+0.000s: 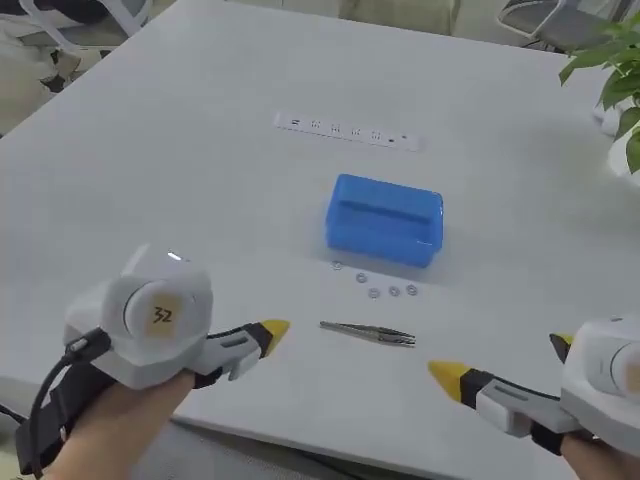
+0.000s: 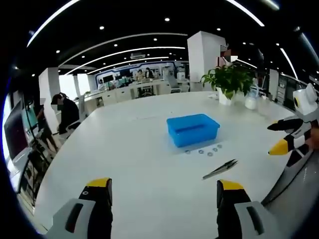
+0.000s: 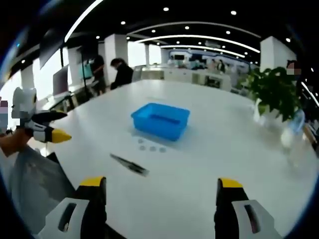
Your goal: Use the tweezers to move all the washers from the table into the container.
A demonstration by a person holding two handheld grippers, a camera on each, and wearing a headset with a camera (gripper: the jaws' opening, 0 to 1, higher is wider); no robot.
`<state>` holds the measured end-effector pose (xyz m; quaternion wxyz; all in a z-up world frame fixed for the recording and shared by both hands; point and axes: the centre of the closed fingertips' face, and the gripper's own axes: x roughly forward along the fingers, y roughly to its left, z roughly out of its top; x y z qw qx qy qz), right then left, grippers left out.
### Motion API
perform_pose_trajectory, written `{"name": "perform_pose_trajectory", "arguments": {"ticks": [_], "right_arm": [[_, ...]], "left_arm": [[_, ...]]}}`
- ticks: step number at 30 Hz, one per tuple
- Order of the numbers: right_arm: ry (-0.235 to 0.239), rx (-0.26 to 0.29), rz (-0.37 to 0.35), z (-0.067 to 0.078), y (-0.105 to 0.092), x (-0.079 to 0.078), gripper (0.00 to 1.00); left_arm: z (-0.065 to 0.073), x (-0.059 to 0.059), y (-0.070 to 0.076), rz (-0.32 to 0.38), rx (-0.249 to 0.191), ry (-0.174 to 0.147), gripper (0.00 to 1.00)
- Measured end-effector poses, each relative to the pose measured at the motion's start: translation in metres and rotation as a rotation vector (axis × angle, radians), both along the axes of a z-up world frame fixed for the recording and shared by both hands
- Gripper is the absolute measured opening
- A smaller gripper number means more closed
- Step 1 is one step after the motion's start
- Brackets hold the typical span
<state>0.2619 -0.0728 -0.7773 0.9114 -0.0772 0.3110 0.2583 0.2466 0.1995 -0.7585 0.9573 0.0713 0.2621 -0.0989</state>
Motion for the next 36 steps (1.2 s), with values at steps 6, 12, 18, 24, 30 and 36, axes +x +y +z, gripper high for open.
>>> {"name": "perform_pose_trajectory", "arguments": {"ticks": [6, 12, 18, 24, 30, 36], "right_arm": [[0.001, 0.006, 0.006, 0.000, 0.001, -0.001, 0.90], [-0.002, 0.014, 0.000, 0.001, -0.001, 0.000, 0.90], [-0.003, 0.017, 0.008, 0.001, 0.000, 0.000, 0.90], [-0.001, 0.027, 0.017, 0.002, 0.003, -0.001, 0.89], [0.004, 0.041, 0.044, 0.003, 0.012, -0.002, 0.88], [0.032, 0.068, 0.083, 0.003, 0.026, -0.003, 0.83]], "left_arm": [[-0.002, 0.000, -0.002, -0.011, 0.012, 0.009, 0.87], [-0.004, -0.001, -0.004, -0.018, 0.020, 0.016, 0.86], [-0.005, -0.001, -0.005, -0.022, 0.027, 0.018, 0.86], [-0.004, -0.001, -0.007, -0.036, 0.013, 0.020, 0.82], [-0.001, -0.001, -0.013, -0.060, 0.001, 0.019, 0.76], [0.000, 0.002, -0.026, -0.141, -0.026, 0.038, 0.66]]}}
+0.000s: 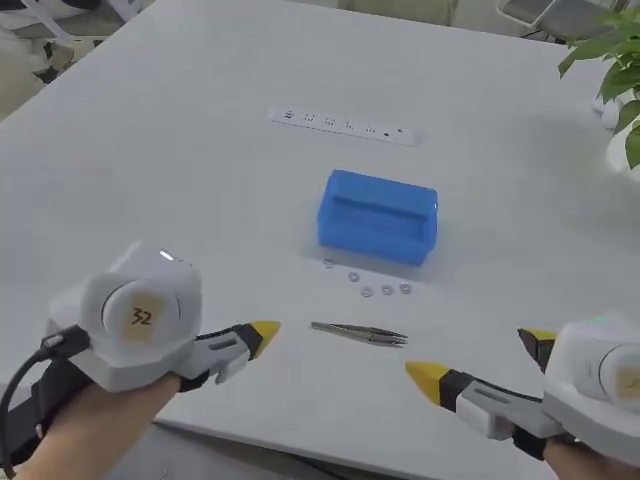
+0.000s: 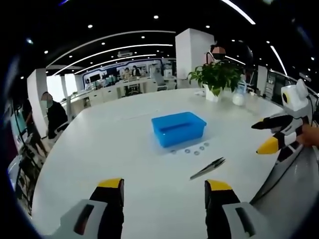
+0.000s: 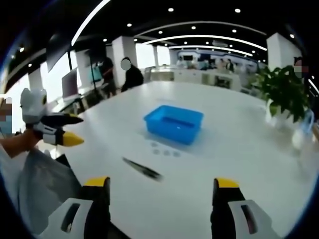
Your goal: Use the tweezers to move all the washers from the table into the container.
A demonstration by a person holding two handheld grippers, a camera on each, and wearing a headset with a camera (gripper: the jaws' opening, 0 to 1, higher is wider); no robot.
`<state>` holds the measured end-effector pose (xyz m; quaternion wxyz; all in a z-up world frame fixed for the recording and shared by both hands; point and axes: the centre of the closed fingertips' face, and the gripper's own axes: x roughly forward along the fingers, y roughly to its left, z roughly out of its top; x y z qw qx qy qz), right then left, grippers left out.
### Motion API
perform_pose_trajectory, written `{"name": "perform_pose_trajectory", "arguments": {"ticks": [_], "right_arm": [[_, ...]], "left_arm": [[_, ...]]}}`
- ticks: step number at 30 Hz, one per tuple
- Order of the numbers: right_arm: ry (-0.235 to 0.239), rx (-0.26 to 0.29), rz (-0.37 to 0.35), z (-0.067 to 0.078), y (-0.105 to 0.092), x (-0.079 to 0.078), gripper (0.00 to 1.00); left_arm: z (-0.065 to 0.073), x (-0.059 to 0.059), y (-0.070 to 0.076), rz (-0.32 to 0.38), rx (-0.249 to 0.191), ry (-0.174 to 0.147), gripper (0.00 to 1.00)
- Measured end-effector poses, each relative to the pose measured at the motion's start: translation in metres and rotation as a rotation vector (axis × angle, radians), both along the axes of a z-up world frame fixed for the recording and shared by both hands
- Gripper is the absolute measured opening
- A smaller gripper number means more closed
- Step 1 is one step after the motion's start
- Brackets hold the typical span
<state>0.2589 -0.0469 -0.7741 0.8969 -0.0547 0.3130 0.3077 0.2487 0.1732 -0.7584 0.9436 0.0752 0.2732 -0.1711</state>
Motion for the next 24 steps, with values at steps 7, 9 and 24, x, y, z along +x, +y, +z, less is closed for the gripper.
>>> {"name": "perform_pose_trajectory", "arguments": {"ticks": [7, 9, 24], "right_arm": [[0.022, 0.007, 0.037, -0.003, 0.011, 0.002, 0.76], [0.024, 0.010, 0.044, -0.003, 0.013, 0.003, 0.76], [0.113, 0.015, 0.103, -0.021, 0.034, -0.007, 0.69]], "left_arm": [[-0.011, 0.007, -0.025, -0.171, -0.036, 0.089, 0.45], [-0.015, 0.009, -0.032, -0.224, -0.032, 0.102, 0.39], [-0.071, 0.042, -0.072, -0.480, 0.052, 0.214, 0.17]]}}
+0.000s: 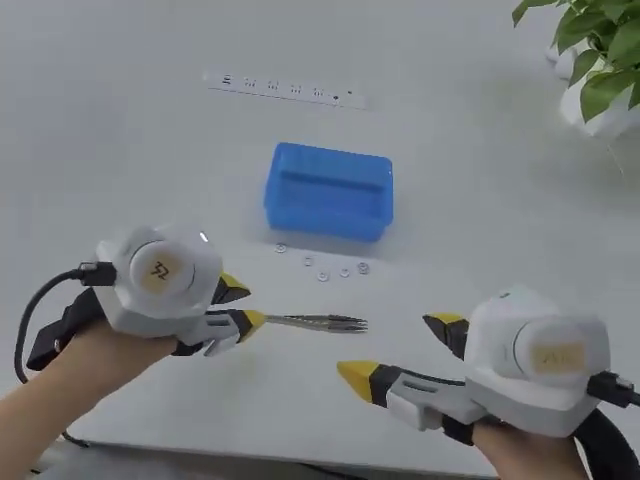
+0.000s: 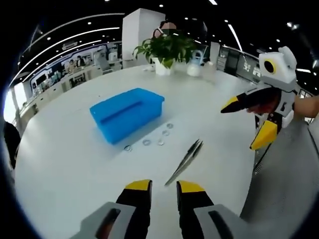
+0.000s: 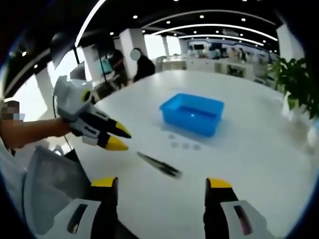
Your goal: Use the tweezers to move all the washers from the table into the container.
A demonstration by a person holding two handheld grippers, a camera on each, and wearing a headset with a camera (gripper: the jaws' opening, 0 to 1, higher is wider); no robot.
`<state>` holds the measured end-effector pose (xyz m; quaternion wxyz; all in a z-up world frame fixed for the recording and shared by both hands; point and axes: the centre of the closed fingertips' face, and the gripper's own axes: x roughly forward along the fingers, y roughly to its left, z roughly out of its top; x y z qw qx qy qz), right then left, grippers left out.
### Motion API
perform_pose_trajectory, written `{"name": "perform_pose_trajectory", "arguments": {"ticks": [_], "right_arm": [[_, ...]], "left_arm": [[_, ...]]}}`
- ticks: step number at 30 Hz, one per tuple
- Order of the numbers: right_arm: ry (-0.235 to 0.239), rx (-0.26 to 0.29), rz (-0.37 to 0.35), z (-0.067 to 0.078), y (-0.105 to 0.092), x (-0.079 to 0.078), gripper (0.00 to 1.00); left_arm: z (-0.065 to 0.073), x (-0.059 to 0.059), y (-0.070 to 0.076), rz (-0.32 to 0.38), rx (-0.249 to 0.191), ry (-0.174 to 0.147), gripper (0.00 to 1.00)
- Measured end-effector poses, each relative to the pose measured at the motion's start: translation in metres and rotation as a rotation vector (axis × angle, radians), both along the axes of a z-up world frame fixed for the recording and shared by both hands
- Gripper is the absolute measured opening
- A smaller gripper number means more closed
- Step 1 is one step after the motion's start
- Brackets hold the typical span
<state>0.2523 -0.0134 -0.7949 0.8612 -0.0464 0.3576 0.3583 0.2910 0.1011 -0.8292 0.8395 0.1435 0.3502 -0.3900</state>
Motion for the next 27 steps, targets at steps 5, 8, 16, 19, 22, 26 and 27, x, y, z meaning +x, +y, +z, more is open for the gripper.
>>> {"name": "perform_pose_trajectory", "arguments": {"ticks": [5, 8, 16, 19, 22, 26, 27], "right_arm": [[0.020, 0.003, -0.009, -0.007, -0.002, -0.002, 0.69], [0.031, 0.005, -0.017, -0.009, -0.004, -0.003, 0.69], [0.029, 0.005, -0.014, -0.009, -0.005, -0.007, 0.68], [0.031, 0.016, -0.026, -0.007, -0.005, -0.009, 0.68], [0.024, 0.015, -0.019, -0.005, -0.003, -0.011, 0.68], [0.001, 0.005, -0.006, 0.000, -0.002, -0.010, 0.68], [0.000, 0.006, -0.005, 0.001, -0.001, -0.010, 0.68]], "left_arm": [[-0.021, 0.000, -0.007, -0.104, 0.067, 0.023, 0.19], [-0.026, 0.002, -0.011, -0.126, 0.078, 0.018, 0.14], [-0.031, -0.001, -0.018, -0.225, 0.103, -0.004, 0.07], [-0.032, -0.004, -0.020, -0.244, 0.098, 0.010, 0.01], [-0.030, -0.009, -0.022, -0.272, 0.106, -0.006, 0.00], [-0.018, -0.015, -0.026, -0.321, 0.110, -0.034, 0.00], [-0.015, -0.016, -0.027, -0.327, 0.107, -0.039, 0.00]]}}
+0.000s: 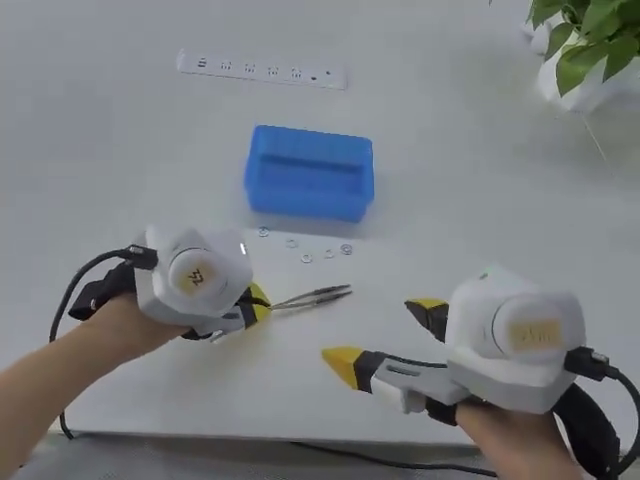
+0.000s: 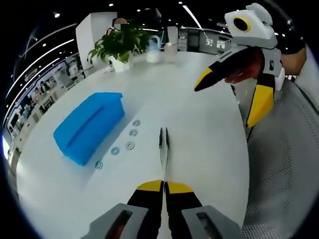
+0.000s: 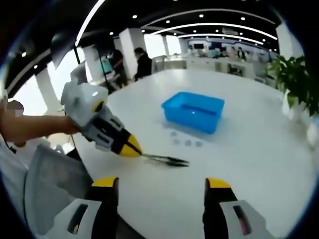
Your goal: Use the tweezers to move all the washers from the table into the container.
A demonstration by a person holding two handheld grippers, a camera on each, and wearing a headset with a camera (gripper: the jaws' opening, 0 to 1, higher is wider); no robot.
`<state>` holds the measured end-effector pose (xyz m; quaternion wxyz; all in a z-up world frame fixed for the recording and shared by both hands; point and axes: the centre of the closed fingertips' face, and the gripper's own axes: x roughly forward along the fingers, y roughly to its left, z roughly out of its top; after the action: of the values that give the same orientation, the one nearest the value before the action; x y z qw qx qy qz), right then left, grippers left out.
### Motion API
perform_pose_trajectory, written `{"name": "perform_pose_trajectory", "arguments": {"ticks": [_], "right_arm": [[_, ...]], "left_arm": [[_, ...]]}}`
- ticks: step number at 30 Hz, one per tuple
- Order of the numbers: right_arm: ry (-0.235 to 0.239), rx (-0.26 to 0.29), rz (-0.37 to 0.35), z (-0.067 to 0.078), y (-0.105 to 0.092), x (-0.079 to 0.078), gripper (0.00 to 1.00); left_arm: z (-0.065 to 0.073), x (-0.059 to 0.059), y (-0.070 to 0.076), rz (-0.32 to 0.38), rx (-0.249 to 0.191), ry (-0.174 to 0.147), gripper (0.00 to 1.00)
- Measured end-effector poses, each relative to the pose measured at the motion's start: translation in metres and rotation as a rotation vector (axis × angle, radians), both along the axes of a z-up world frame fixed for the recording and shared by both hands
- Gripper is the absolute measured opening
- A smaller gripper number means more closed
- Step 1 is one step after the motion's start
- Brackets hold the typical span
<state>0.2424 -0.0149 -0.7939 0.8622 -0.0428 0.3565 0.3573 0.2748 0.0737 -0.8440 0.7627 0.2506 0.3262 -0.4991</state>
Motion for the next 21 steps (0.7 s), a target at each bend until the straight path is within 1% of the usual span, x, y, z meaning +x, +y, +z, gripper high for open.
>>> {"name": "perform_pose_trajectory", "arguments": {"ticks": [3, 5, 6, 7, 8, 11, 12, 13, 16, 17, 18, 19, 21], "right_arm": [[-0.008, 0.002, 0.018, 0.003, 0.005, -0.001, 0.67], [-0.014, -0.002, 0.036, 0.005, 0.008, -0.002, 0.65], [-0.015, -0.002, 0.044, 0.005, 0.010, -0.003, 0.64], [-0.016, 0.001, 0.058, 0.006, 0.013, -0.003, 0.63], [-0.015, 0.004, 0.072, 0.007, 0.016, -0.004, 0.61], [-0.013, 0.004, 0.120, 0.008, 0.024, -0.006, 0.54], [-0.020, 0.005, 0.139, 0.009, 0.029, -0.006, 0.53], [-0.025, 0.005, 0.151, 0.009, 0.031, -0.005, 0.52], [-0.024, 0.003, 0.211, 0.005, 0.044, -0.004, 0.47], [-0.023, -0.004, 0.233, 0.003, 0.046, -0.004, 0.45], [-0.020, -0.021, 0.262, 0.001, 0.049, -0.004, 0.43], [-0.028, -0.034, 0.288, -0.001, 0.052, -0.002, 0.41], [-0.033, -0.040, 0.316, -0.002, 0.058, 0.000, 0.37]], "left_arm": [[0.013, -0.003, -0.002, 0.002, -0.016, -0.004, 0.00], [0.025, -0.007, -0.003, 0.022, -0.042, 0.001, 0.00], [0.032, -0.009, -0.004, 0.032, -0.059, -0.007, 0.00], [0.035, -0.010, -0.004, 0.033, -0.064, -0.010, 0.00], [0.043, -0.011, -0.005, 0.050, -0.084, -0.014, 0.00], [0.058, -0.015, -0.006, 0.089, -0.119, -0.010, 0.00], [0.062, -0.016, -0.006, 0.102, -0.127, -0.010, 0.00], [0.067, -0.018, -0.008, 0.115, -0.146, -0.015, 0.00], [0.074, -0.021, -0.011, 0.141, -0.164, -0.025, 0.00], [0.076, -0.022, -0.011, 0.151, -0.165, -0.029, 0.00], [0.076, -0.023, -0.011, 0.157, -0.164, -0.030, 0.00], [0.078, -0.024, -0.012, 0.164, -0.166, -0.028, 0.00], [0.081, -0.027, -0.014, 0.173, -0.174, -0.016, 0.00]]}}
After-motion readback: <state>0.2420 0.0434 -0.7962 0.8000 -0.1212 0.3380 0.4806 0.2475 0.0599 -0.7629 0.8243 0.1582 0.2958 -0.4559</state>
